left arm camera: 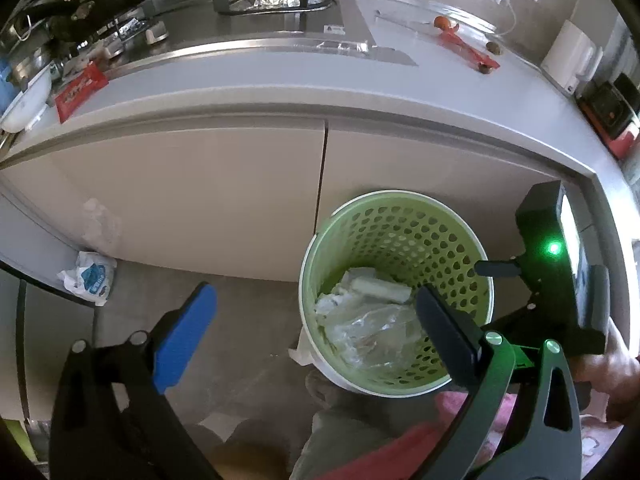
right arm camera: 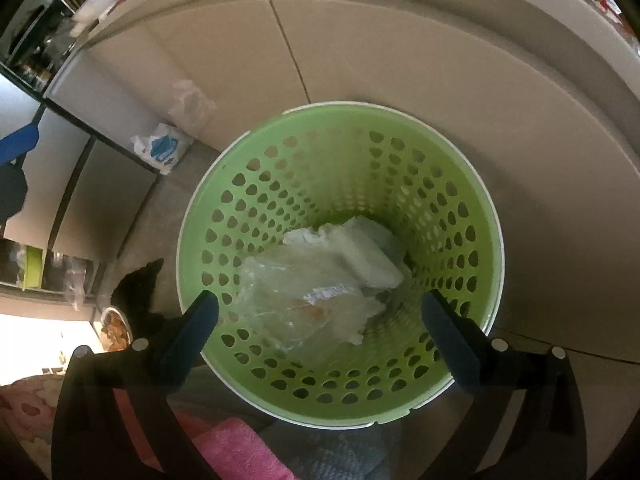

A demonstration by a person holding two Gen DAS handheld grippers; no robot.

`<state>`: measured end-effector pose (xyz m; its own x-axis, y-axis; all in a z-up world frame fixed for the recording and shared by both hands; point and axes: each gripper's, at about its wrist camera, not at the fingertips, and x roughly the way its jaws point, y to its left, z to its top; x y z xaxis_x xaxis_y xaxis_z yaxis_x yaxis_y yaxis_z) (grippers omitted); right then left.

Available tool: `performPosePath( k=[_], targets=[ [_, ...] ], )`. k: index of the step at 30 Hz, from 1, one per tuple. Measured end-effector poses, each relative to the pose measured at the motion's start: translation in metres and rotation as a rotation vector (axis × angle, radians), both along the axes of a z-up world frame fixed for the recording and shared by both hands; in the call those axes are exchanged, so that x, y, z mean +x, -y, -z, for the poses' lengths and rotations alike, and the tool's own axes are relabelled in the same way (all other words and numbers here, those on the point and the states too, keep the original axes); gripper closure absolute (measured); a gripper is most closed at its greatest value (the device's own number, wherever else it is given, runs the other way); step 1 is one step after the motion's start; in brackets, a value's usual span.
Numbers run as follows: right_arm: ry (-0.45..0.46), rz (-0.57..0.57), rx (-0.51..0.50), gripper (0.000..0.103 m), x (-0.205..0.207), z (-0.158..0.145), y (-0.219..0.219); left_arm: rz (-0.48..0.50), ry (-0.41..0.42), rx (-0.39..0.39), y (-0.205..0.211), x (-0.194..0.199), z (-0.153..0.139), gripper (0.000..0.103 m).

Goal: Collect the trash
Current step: 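Carry plastic bag and sponge block to the green basket and release both, then grasp the orange peel with the left tool while the right tool grasps the brown nut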

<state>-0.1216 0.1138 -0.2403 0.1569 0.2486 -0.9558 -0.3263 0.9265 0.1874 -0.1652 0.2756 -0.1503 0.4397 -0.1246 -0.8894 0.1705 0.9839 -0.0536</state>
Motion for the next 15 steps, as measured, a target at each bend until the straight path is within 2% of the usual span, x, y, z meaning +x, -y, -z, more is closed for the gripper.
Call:
performPosePath(
  k=[7,15],
  targets=[
    [0.061,0.030,-0.011,0.002,-0.004,-0.031,0.016,0.016,0.048,-0.033,0.006,0.006,-0.020,0.008],
    [0.177,0.095,0.008,0.002,-0.002,-0.092,0.054,0.075,0.131,-0.057,0.037,0.025,-0.058,0.008]
  ],
)
